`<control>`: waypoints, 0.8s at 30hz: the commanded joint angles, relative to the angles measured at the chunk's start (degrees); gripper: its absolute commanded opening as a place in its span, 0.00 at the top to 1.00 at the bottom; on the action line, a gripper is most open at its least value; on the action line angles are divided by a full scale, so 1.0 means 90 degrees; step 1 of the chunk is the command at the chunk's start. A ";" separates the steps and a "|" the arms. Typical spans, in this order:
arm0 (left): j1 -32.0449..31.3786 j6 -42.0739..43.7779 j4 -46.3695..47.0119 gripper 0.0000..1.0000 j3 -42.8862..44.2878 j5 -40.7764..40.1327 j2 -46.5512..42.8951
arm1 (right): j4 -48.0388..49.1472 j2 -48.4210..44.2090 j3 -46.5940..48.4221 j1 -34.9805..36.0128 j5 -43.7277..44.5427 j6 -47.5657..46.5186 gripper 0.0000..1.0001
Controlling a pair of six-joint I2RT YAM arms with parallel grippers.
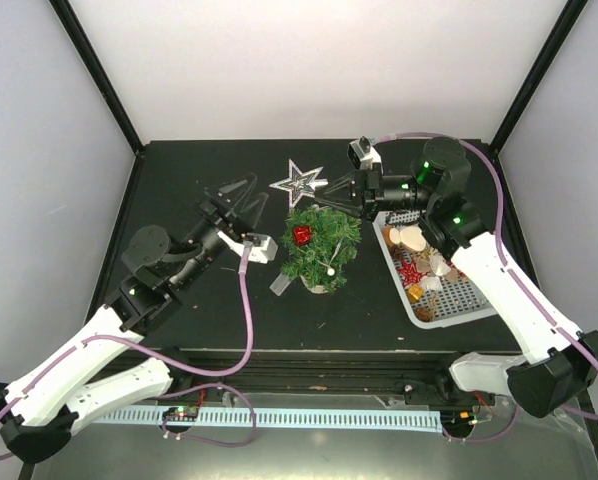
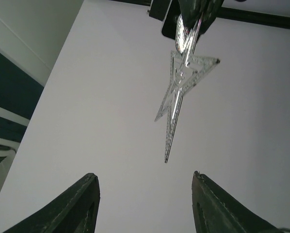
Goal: Decorate the small christmas tree
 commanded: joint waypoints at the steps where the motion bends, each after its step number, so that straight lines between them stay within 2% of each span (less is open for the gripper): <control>1: -0.0102 0.0051 0.0030 0.47 0.0130 0.0050 0.0049 | 0.0320 0.0117 0.0011 0.0050 -0.0172 0.0058 0.99; 7: -0.0183 0.0107 -0.0103 0.50 0.0081 0.0006 0.0072 | 0.0360 0.0252 0.0021 0.0131 -0.0137 0.0062 0.99; 15: -0.0208 0.0232 -0.0221 0.58 0.0006 -0.0021 0.0079 | 0.0383 0.0389 0.0067 0.0302 -0.0101 0.0059 0.99; 18: -0.0222 0.0305 -0.0230 0.65 -0.0015 -0.0014 0.0091 | 0.0389 0.0431 0.0071 0.0369 -0.0090 0.0053 0.99; 24: -0.0238 0.0374 -0.0311 0.88 -0.0033 -0.0021 0.0094 | 0.0412 0.0464 0.0084 0.0429 -0.0084 0.0057 0.99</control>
